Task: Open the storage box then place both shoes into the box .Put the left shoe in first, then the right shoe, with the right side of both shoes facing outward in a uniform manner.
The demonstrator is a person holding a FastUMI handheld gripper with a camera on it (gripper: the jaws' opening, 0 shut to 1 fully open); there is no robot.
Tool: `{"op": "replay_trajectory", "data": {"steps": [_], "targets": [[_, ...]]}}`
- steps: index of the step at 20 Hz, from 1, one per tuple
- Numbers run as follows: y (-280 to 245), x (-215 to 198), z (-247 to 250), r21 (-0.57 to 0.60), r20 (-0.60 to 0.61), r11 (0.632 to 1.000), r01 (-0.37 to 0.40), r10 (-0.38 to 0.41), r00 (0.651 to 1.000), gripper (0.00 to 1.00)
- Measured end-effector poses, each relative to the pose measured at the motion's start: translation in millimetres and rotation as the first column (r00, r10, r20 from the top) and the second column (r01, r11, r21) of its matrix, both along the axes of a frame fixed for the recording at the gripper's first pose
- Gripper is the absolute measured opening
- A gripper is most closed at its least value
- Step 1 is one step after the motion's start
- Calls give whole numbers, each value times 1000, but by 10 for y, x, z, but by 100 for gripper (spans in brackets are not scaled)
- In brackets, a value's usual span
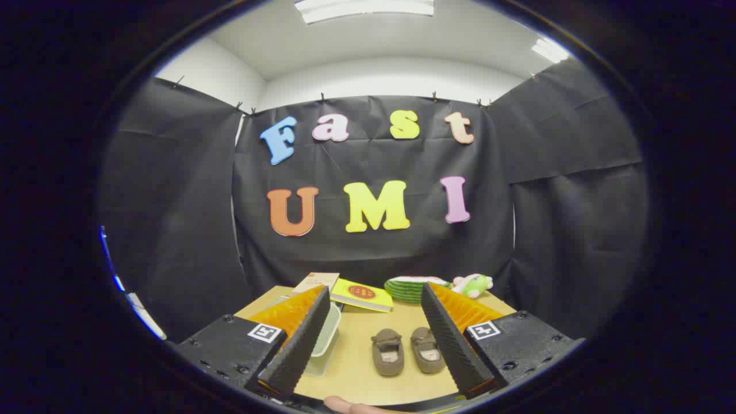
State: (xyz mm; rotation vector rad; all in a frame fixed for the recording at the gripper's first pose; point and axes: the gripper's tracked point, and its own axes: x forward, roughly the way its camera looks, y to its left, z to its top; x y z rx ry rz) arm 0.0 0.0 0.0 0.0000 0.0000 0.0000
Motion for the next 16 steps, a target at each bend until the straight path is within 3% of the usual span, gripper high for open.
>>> {"op": "replay_trajectory", "data": {"steps": [3, 16], "targets": [[104, 13, 1, -23, -7, 999, -23, 23, 1000, 100], [142, 15, 87, -64, 16, 998, 1, 0, 1000, 100]]}}
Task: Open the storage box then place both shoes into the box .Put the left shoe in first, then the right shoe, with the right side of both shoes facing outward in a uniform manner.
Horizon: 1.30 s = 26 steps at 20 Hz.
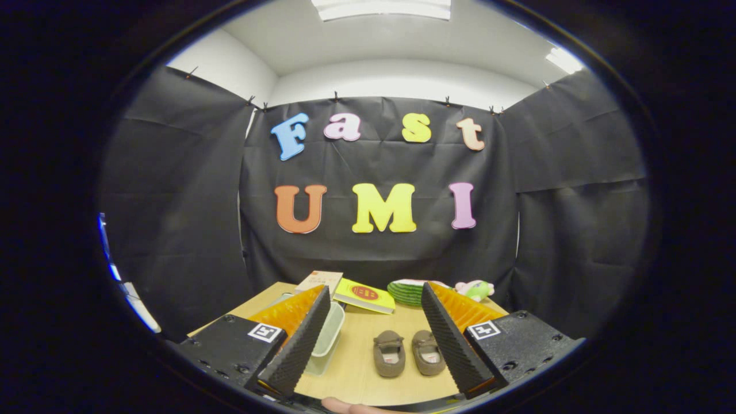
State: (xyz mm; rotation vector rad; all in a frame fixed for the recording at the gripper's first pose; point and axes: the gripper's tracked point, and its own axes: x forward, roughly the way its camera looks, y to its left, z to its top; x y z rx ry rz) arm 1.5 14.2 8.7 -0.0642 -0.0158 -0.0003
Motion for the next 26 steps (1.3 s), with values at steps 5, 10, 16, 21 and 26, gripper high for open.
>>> {"op": "replay_trajectory", "data": {"steps": [5, 10, 16, 21, 26], "targets": [[19, 120, -98, 29, -33, 1000, 11, -10, 999, 100], [-32, 440, -336, 46, -83, 998, 37, -34, 996, 100], [-1, 949, -899, 110, -239, 994, 18, 9, 971, 100], [73, 1339, -1330, 157, -354, 988, -10, 65, 933, 100], [185, 1697, -1737, 217, -478, 974, -66, 165, 863, 100]]}}
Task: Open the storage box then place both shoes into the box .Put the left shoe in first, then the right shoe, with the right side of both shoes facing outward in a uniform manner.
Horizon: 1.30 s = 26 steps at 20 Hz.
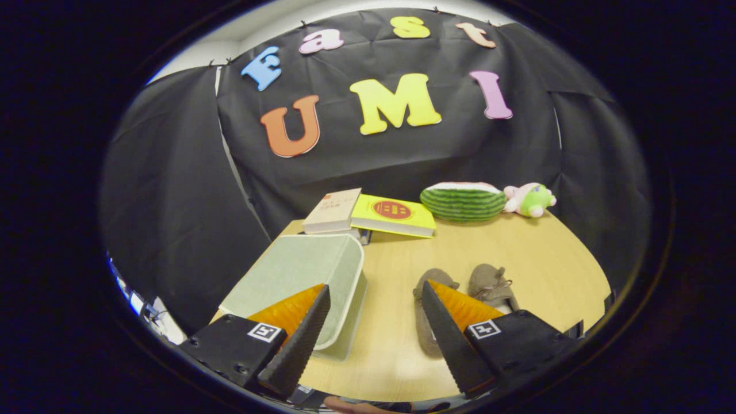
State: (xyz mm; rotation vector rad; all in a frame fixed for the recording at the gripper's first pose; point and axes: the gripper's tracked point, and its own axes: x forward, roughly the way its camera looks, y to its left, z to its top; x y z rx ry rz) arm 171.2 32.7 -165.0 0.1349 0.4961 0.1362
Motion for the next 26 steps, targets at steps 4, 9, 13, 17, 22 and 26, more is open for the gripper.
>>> {"op": "replay_trajectory", "data": {"steps": [4, 9, 13, 17, 22, 26], "targets": [[-71, 281, -91, 107, -63, 994, -4, 11, 998, 100], [-3, 487, -243, 276, -163, 960, -39, 87, 983, 100], [381, 519, -383, 460, -227, 879, -126, 253, 940, 99], [629, 629, -652, 570, -305, 808, -147, 375, 875, 99], [716, 866, -816, 624, -320, 762, -171, 449, 834, 96], [789, 892, -885, 726, -324, 673, -137, 511, 796, 75]]}}
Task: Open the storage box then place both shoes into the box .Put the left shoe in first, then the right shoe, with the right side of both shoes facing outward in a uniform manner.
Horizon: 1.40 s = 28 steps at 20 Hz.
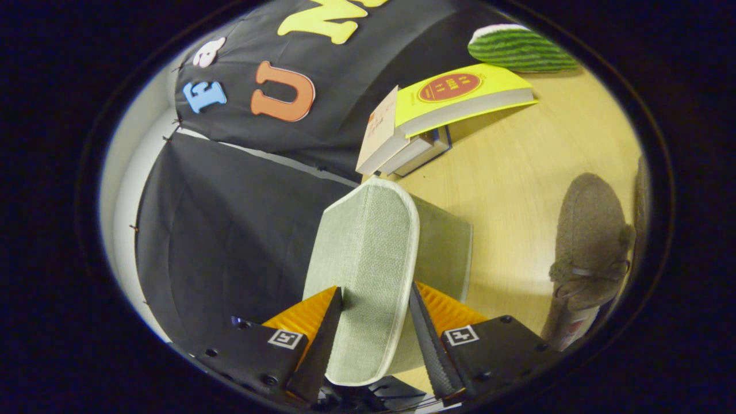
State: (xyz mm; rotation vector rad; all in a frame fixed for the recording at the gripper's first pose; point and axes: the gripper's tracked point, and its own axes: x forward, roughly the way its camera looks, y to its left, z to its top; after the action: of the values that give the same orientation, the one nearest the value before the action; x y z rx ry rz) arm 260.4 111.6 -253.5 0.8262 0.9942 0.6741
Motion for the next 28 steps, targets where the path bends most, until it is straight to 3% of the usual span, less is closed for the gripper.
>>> {"op": "replay_trajectory", "data": {"steps": [3, 5, 6, 12, 16, 28], "targets": [[-71, 20, 22, 34, -12, 999, 16, -16, 1000, 69], [-203, 8, 60, 9, 4, 999, 49, -50, 999, 58], [-214, 29, 92, 4, 9, 998, 62, -62, 998, 33], [-235, -66, 446, -39, 90, 998, 55, -52, 995, 6], [-105, -188, 693, -88, 127, 996, 34, -23, 992, 6], [841, -400, 1828, -43, 255, 999, 4, 7, 967, 6]]}}
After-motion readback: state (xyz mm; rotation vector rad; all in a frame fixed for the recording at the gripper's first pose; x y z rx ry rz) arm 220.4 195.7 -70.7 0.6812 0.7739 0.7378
